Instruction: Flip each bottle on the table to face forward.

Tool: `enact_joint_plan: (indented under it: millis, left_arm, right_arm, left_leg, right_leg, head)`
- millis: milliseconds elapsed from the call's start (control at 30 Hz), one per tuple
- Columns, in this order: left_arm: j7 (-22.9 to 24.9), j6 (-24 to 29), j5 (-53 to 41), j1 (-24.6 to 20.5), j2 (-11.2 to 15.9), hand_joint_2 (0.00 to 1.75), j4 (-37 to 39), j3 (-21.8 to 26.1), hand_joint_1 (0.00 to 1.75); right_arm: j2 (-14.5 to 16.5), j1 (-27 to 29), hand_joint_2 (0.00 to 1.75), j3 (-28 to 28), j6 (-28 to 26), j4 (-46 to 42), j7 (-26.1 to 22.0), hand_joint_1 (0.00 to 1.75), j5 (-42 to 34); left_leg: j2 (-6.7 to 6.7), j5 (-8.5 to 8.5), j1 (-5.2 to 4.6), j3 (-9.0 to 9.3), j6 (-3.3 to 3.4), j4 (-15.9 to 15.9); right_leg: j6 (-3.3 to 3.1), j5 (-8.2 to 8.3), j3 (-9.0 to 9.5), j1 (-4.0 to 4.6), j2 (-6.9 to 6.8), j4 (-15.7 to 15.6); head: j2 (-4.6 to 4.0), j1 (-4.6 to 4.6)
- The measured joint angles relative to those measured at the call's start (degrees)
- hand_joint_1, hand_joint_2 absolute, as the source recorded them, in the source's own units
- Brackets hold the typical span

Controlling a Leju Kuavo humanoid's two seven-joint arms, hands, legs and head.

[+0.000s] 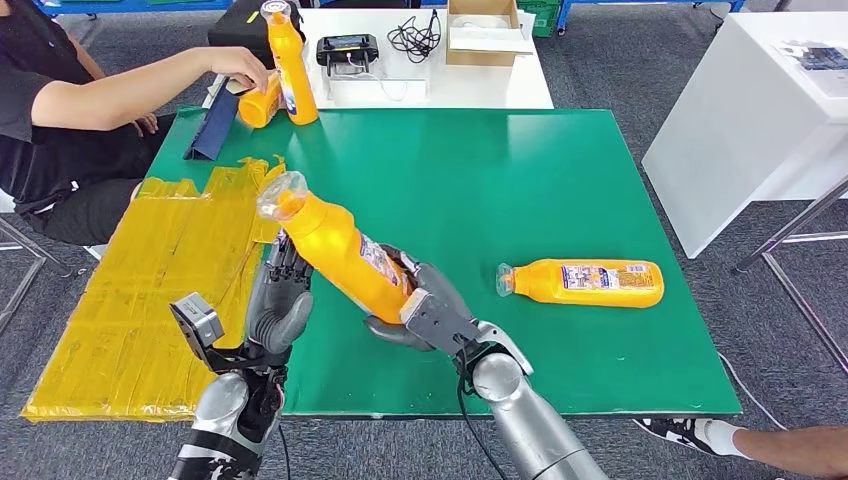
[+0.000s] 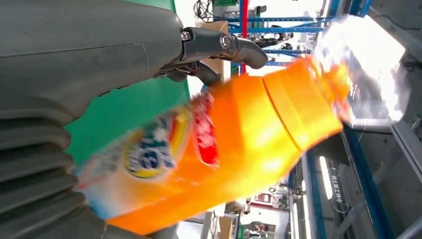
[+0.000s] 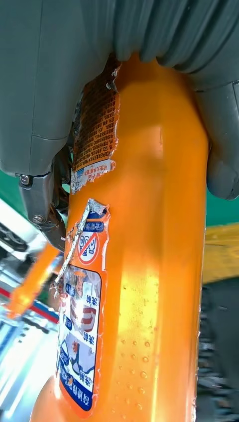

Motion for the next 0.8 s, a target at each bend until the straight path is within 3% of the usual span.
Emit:
enact_joint_plan:
  millis: [333, 467, 800]
  left_arm:
    - [0.8, 0.0, 0.1, -1.0, -0.3, 1.75, 1.2, -0.8, 0.00]
    - [1.3, 1.2, -0.5, -1.1, -0.4, 1.75, 1.8, -0.9, 1.75]
    - [0.7, 4.3, -8.0, -1.0, 1.3, 1.75, 4.0, -1.9, 1.75]
  right_arm:
    - [4.0, -1.3, 1.75, 5.6, -1.3, 11.0, 0.3, 1.75, 2.3]
    - [5.1, -1.3, 1.75, 8.4, -2.2, 15.8, 0.4, 1.75, 2.2]
    - [5.5, -2.8, 1.75, 15.2, -4.1, 22.6, 1.8, 1.75, -1.9]
  left_leg:
    - [-0.05, 0.00, -0.01, -0.03, 0.00, 0.0]
    - [-0.07, 0.00, -0.03, -0.08, 0.00, 0.0]
    - [-0.05, 0.00, -0.09, -0.10, 0.00, 0.0]
  right_leg:
    - [0.00, 0.00, -0.09, 0.00, -0.03, 0.0]
    - [0.00, 0.00, -0.14, 0.00, -0.04, 0.0]
    - [0.00, 0.00, -0.21, -0.03, -0.03, 0.0]
  head:
    - [0.00, 0.00]
    - [0.00, 0.00]
    - [0.00, 0.00]
